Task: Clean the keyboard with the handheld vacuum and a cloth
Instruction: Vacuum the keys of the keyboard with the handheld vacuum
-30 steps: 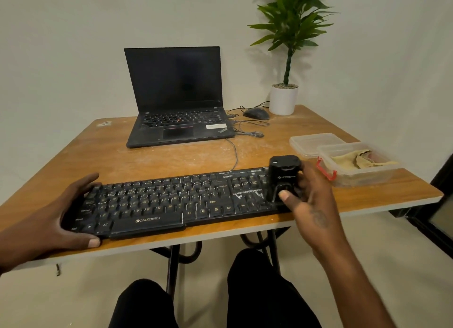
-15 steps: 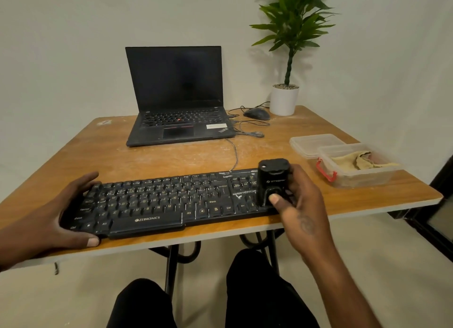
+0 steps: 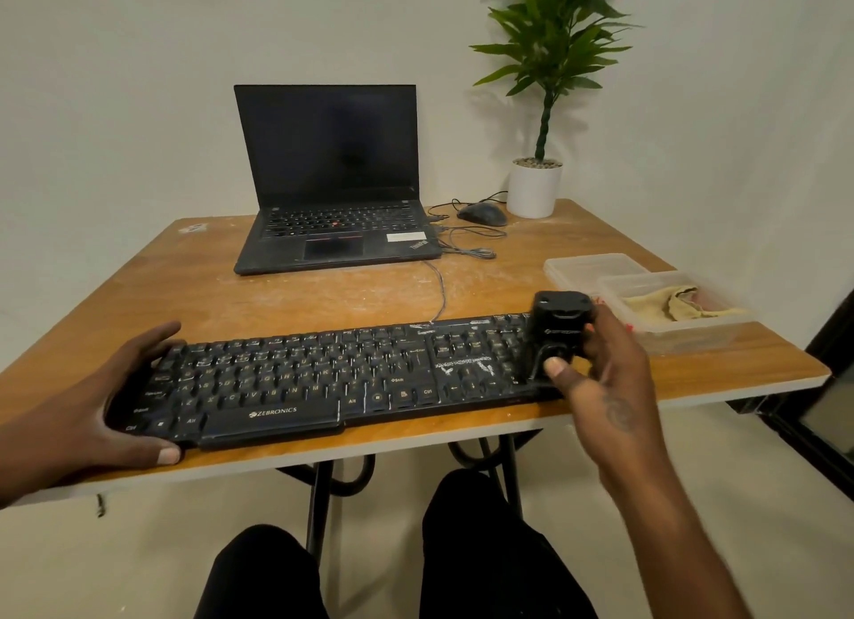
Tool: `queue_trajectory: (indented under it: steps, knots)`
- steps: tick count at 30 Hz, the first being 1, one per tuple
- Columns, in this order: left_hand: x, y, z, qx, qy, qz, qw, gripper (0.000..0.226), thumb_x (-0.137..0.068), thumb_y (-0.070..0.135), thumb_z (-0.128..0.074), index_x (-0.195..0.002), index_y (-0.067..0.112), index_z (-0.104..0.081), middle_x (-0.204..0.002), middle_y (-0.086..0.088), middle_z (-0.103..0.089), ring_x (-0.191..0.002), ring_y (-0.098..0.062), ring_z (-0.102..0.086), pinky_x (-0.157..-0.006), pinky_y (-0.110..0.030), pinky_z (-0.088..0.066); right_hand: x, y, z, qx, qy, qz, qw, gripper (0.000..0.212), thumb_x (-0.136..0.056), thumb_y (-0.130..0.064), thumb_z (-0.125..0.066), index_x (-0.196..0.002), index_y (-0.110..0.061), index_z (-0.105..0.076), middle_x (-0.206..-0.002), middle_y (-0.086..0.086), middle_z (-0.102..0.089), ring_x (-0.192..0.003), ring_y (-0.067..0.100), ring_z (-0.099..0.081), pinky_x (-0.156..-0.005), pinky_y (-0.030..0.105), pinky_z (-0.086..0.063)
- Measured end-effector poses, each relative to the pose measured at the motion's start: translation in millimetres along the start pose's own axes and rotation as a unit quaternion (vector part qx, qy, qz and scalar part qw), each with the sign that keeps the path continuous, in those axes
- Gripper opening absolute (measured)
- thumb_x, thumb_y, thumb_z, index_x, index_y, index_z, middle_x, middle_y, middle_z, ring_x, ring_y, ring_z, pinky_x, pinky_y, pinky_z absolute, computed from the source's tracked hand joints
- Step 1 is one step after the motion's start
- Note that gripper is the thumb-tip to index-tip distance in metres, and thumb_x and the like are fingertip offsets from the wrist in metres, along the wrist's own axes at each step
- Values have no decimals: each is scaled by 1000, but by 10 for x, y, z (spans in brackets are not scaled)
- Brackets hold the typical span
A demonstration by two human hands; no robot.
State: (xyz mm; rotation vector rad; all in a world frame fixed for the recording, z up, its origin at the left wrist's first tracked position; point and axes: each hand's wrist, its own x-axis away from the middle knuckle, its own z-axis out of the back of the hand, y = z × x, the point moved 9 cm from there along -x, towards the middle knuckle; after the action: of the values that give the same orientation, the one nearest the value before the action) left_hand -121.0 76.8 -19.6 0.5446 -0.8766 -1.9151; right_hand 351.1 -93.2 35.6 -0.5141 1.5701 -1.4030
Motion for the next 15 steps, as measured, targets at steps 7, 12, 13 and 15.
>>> queue_trajectory:
  steps: [7, 12, 13, 15]
  knots:
    - [-32, -83, 40, -29, 5, -7, 1000, 146, -35, 73, -98, -159, 59, -22, -165, 17, -36, -150, -21, -41, -118, -58, -37, 45, -48, -228, 14, -57, 19, 998, 65, -87, 15, -60, -120, -42, -61, -112, -15, -72, -108, 2, -66, -88, 32, -55]
    - [-31, -81, 8, -18, 18, -18, 1000, 144, -33, 76, -96, -157, 61, -25, -164, 14, -39, -148, -22, -43, -117, -56, -37, -84, 29, 179, 29, 20, 16, 999, 59, -89, 11, -60, -127, -35, -59, -118, -15, -69, -116, 5, -62, -95, 46, -55]
    - [-33, -88, 8, -15, 20, -18, 1000, 144, -33, 75, -97, -157, 61, -25, -164, 14, -39, -148, -22, -43, -117, -56, -37, -94, 42, 206, 36, 31, 16, 999, 59, -89, 9, -60, -126, -36, -59, -119, -13, -69, -117, 7, -62, -96, 48, -55]
    - [-38, -108, 14, -13, 19, -13, 1000, 145, -33, 73, -98, -157, 60, -24, -165, 14, -39, -148, -22, -42, -116, -56, -37, -110, 53, 195, 45, 47, 20, 998, 58, -89, 7, -61, -126, -37, -58, -121, -10, -68, -118, 10, -61, -96, 52, -55]
